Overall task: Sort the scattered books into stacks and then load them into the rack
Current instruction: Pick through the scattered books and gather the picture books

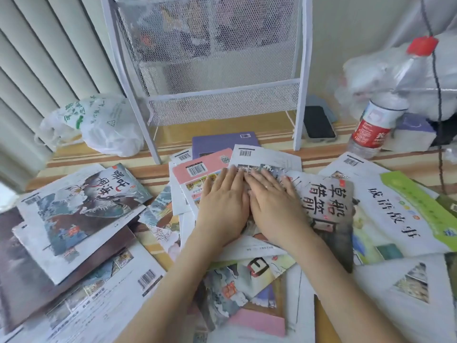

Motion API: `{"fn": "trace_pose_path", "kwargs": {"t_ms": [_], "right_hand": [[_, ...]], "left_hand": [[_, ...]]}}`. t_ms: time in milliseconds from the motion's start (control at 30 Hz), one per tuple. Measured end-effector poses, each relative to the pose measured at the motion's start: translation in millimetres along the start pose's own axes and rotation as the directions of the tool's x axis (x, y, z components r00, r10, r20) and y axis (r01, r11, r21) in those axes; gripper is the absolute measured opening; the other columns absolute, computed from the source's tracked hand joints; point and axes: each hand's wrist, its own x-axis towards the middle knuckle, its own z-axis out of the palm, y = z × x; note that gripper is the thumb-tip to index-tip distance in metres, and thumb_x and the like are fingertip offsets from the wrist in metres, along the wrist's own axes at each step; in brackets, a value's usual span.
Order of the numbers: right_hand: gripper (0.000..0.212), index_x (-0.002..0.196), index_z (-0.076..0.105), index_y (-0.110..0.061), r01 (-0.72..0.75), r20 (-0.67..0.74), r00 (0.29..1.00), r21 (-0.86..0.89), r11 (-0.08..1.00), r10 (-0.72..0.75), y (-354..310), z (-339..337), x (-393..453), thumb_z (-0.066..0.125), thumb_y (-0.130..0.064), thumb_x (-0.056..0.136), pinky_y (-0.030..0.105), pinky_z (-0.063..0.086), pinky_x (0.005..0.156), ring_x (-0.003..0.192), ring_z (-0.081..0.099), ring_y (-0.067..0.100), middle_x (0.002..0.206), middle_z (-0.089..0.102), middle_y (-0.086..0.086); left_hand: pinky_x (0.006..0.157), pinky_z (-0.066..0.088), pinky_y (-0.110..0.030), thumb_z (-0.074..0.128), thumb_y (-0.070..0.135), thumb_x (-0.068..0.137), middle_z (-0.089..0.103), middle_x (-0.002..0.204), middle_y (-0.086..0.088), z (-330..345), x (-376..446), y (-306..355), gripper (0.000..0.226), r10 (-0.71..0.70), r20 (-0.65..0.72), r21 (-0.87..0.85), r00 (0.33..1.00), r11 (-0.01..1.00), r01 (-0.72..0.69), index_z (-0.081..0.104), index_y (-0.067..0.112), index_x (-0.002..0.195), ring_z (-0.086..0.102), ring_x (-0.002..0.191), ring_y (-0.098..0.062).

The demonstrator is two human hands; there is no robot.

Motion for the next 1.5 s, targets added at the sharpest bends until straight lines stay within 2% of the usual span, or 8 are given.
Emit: {"fn": "trace_pose_path", "kwargs": {"t_ms": [267, 500, 667, 767, 867, 1067, 1300, 1500], "right_hand": [[0.046, 0.148, 0.024, -0.028, 0.022, -0.041, 0.999, 0.031, 0.999, -0.020, -2, -2, -4, 0.020, -0.028, 0.102, 0.037, 0.001, 0.117, 0.144, 0.010, 0.006, 0.156, 0.021, -0.010], [0.053, 0.151, 0.009, -0.027, -0.110, -0.064, 0.992, -0.032, 0.993, 0.108, -5, -4, -7, 0.018, -0.039, 0.100, 0.054, -0.008, 0.112, 0.146, 0.001, 0.013, 0.159, 0.007, -0.007], [0.059, 0.150, 0.003, -0.032, -0.104, -0.073, 0.992, -0.021, 0.994, 0.102, -4, -3, -7, 0.007, -0.051, 0.094, 0.055, -0.007, 0.114, 0.146, -0.004, 0.014, 0.159, 0.002, -0.006], [0.081, 0.149, -0.004, -0.034, -0.086, -0.086, 0.993, -0.003, 0.996, 0.085, -3, -3, -6, -0.008, -0.064, 0.075, 0.053, -0.008, 0.114, 0.146, -0.008, 0.012, 0.159, -0.003, -0.008], [0.070, 0.149, -0.007, -0.035, -0.070, -0.079, 0.994, 0.043, 0.997, 0.073, -2, -7, -7, 0.012, -0.065, 0.088, 0.052, -0.008, 0.115, 0.145, -0.009, 0.009, 0.159, -0.004, -0.010], [0.072, 0.150, -0.001, -0.030, -0.482, -0.163, 0.858, 0.076, 0.873, 0.487, 12, -23, -17, 0.022, -0.064, 0.091, 0.066, -0.007, 0.107, 0.146, -0.005, 0.028, 0.159, 0.005, 0.004], [0.061, 0.143, 0.023, -0.037, -0.258, -0.159, 0.953, 0.029, 0.966, 0.259, -1, -14, -12, 0.022, -0.066, 0.089, 0.060, -0.001, 0.111, 0.143, 0.011, 0.023, 0.151, 0.028, -0.005], [0.049, 0.110, 0.059, -0.028, -0.099, -0.587, 0.786, 0.190, 0.977, 0.194, 3, -14, -8, 0.043, -0.062, 0.079, 0.045, 0.038, 0.094, 0.111, 0.035, 0.024, 0.116, 0.052, 0.005]], "left_hand": [[0.117, 0.000, -0.041, 0.020, 0.037, 0.100, 0.010, 0.156, -0.025, -8, -2, 4, 0.056, -0.130, 0.050, -0.108, 0.990, 0.985, 0.135, 0.015, 0.015, 0.151, 0.000, 0.146, -0.035], [0.115, 0.019, -0.037, 0.042, 0.029, 0.098, 0.035, 0.151, -0.012, -17, -6, -6, 0.055, -0.097, -0.003, -0.361, 0.995, 0.928, 0.089, 0.024, 0.015, 0.148, 0.030, 0.140, -0.025], [0.070, 0.055, -0.027, 0.060, 0.009, 0.089, 0.063, 0.119, 0.010, -20, -14, -14, 0.047, -0.203, -0.144, -0.862, 0.969, 0.506, -0.022, 0.047, 0.035, 0.125, 0.067, 0.089, -0.008], [0.066, 0.056, -0.026, 0.060, -0.003, 0.087, 0.062, 0.118, 0.011, -23, -12, -17, 0.046, -0.316, -0.124, -0.969, 0.941, 0.242, -0.046, 0.051, 0.035, 0.113, 0.068, 0.087, -0.006], [0.074, 0.058, -0.035, 0.058, -0.006, 0.087, 0.064, 0.116, 0.006, -26, -10, -18, 0.045, -0.398, -0.077, -0.992, 0.914, 0.121, -0.031, 0.053, 0.030, 0.114, 0.068, 0.087, -0.007], [0.046, 0.050, -0.020, 0.053, -0.001, 0.086, 0.063, 0.100, -0.007, -37, -16, -18, 0.045, -0.419, 0.032, -0.995, 0.908, 0.076, 0.070, 0.051, 0.031, 0.117, 0.064, 0.080, -0.019], [0.076, 0.053, -0.027, 0.050, 0.012, 0.094, 0.071, 0.093, 0.018, -34, -17, -10, 0.025, -0.222, -0.103, -0.892, 0.969, 0.453, 0.009, 0.062, 0.033, 0.100, 0.066, 0.088, -0.008], [0.069, 0.054, -0.018, 0.056, -0.006, 0.088, 0.074, 0.097, 0.003, -50, -25, -21, 0.038, -0.322, -0.199, -0.973, 0.926, 0.181, -0.147, 0.073, 0.027, 0.092, 0.070, 0.089, -0.014]]}}
